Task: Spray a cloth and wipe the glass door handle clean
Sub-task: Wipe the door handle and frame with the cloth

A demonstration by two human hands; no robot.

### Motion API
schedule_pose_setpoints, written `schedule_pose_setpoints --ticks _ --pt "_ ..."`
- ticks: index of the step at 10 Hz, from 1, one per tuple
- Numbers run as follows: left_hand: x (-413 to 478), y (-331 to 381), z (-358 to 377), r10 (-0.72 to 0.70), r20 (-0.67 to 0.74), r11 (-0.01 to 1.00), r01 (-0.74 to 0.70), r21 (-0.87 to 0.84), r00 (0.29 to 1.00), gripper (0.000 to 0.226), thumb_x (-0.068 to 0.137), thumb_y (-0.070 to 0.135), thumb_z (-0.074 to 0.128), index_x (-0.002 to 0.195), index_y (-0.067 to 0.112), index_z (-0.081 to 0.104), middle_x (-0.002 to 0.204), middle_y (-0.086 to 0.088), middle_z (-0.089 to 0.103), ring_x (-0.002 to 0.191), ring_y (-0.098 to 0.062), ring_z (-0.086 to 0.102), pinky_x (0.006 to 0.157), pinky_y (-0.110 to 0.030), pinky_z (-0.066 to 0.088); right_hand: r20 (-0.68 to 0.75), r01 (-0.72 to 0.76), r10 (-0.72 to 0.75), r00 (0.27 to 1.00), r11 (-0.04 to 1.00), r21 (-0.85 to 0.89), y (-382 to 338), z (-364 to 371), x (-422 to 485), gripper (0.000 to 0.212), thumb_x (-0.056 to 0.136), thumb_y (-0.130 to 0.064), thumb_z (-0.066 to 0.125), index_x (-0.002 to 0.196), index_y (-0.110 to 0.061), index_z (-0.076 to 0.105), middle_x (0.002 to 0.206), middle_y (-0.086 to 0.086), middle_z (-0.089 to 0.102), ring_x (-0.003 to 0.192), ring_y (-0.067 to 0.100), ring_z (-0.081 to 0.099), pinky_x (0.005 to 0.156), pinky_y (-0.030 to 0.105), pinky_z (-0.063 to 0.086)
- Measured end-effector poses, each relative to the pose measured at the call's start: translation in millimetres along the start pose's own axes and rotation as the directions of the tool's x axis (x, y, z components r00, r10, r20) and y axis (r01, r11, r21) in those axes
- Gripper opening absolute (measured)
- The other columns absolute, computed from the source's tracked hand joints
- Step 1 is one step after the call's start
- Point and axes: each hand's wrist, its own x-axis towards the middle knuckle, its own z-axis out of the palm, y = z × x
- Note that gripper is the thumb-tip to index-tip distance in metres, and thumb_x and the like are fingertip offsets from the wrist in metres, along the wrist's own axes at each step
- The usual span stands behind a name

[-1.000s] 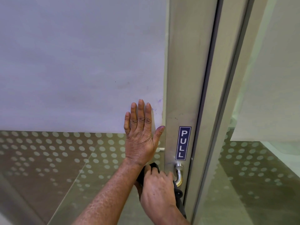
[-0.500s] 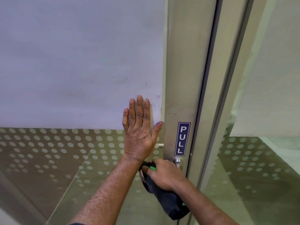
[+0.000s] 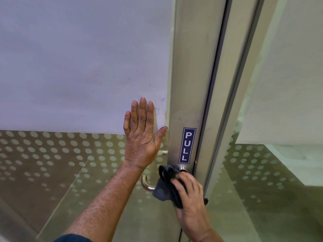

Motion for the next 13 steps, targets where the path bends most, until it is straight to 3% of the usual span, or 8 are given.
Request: schedule_pose_setpoints --ticks 1,3,6,7,8,10,11,13 --pt "1.0 -0.5 -1.9 -0.007 0.016 1.0 0.007 -0.005 1.0 0.074 0.108 0.056 0.021 0.163 0.018 -0.01 0.172 0.004 -0.026 0.16 -0.018 -0.019 0.131 -0.04 -0.01 -0.209 -0.259 0.321 0.924 0.925 0.278 -32.7 13.0 -6.3 0.055 0.078 -0.014 0.07 0.13 -0.018 0.054 0.139 0.01 0.051 0.135 0.027 0.045 0.113 0.038 0.035" --pt "0.5 0.4 -1.4 -0.001 0.0 1.0 0.001 -0.012 1.0 0.074 0.109 0.055 0.022 0.164 0.02 -0.012 0.172 0.005 -0.025 0.161 -0.018 -0.018 0.131 -0.04 -0.01 -0.219 -0.463 0.829 0.515 0.483 0.743 -74.6 22.0 21.7 0.042 0.094 -0.004 0.06 0.134 -0.011 0.049 0.136 0.013 0.051 0.128 0.028 0.05 0.105 0.024 0.04" --pt "-0.4 -3.2 -1.3 0.018 0.013 1.0 -0.017 -0.026 1.0 0.075 0.108 0.055 0.022 0.164 0.018 -0.012 0.173 0.003 -0.023 0.161 -0.019 -0.019 0.13 -0.039 -0.012 -0.021 -0.492 0.999 0.031 0.033 0.87 -93.3 28.8 47.3 0.045 0.096 -0.013 0.06 0.136 -0.009 0.041 0.131 0.02 0.055 0.115 0.032 0.058 0.091 0.036 0.043" --pt "0.4 -3.0 -0.7 0.011 0.021 1.0 -0.011 -0.015 1.0 0.075 0.108 0.055 0.021 0.164 0.017 -0.012 0.173 0.002 -0.023 0.161 -0.019 -0.019 0.13 -0.039 -0.012 0.205 -0.46 0.976 -0.072 -0.215 0.862 -98.4 37.7 44.0 0.054 0.095 -0.017 0.062 0.141 -0.003 0.036 0.134 0.027 0.056 0.118 0.04 0.06 0.092 0.038 0.044" --pt "0.2 -3.7 0.5 0.017 0.023 1.0 -0.016 -0.025 1.0 0.075 0.108 0.056 0.021 0.165 0.017 -0.01 0.173 0.002 -0.021 0.161 -0.019 -0.017 0.13 -0.04 -0.012 0.542 -0.334 0.836 -0.09 -0.538 0.774 -107.9 49.6 42.7 0.059 0.094 -0.022 0.065 0.143 -0.003 0.038 0.134 0.03 0.058 0.116 0.043 0.062 0.098 0.046 0.049" --pt "0.9 -4.8 0.3 0.01 0.039 0.999 -0.009 -0.031 0.999 0.076 0.108 0.056 0.022 0.165 0.016 -0.008 0.174 0.0 -0.019 0.161 -0.02 -0.016 0.13 -0.04 -0.012 0.837 -0.494 0.51 0.199 -0.685 0.536 -106.0 34.9 19.1 0.073 0.089 -0.048 0.066 0.147 -0.008 0.044 0.147 0.023 0.052 0.133 0.04 0.052 0.114 0.054 0.038" --pt "0.6 -3.2 -2.0 0.012 0.04 0.999 -0.011 -0.032 0.999 0.077 0.108 0.057 0.022 0.165 0.015 -0.007 0.174 -0.001 -0.018 0.161 -0.021 -0.016 0.13 -0.04 -0.013 0.887 -0.617 0.288 0.362 -0.639 0.459 -94.0 8.5 14.8 0.06 0.091 -0.043 0.06 0.134 -0.001 0.058 0.133 0.024 0.063 0.11 0.037 0.067 0.098 0.05 0.053" --pt "1.1 -0.6 -13.8 0.003 0.088 1.0 -0.003 -0.005 0.996 0.077 0.108 0.058 0.021 0.165 0.013 -0.003 0.175 -0.003 -0.014 0.162 -0.021 -0.014 0.131 -0.04 -0.01 0.909 -0.805 0.14 0.394 -0.425 0.414 -80.6 -15.0 13.0 0.037 0.094 -0.05 0.055 0.104 -0.017 0.069 0.09 0.0 0.08 0.08 0.016 0.076 0.08 0.031 0.061"
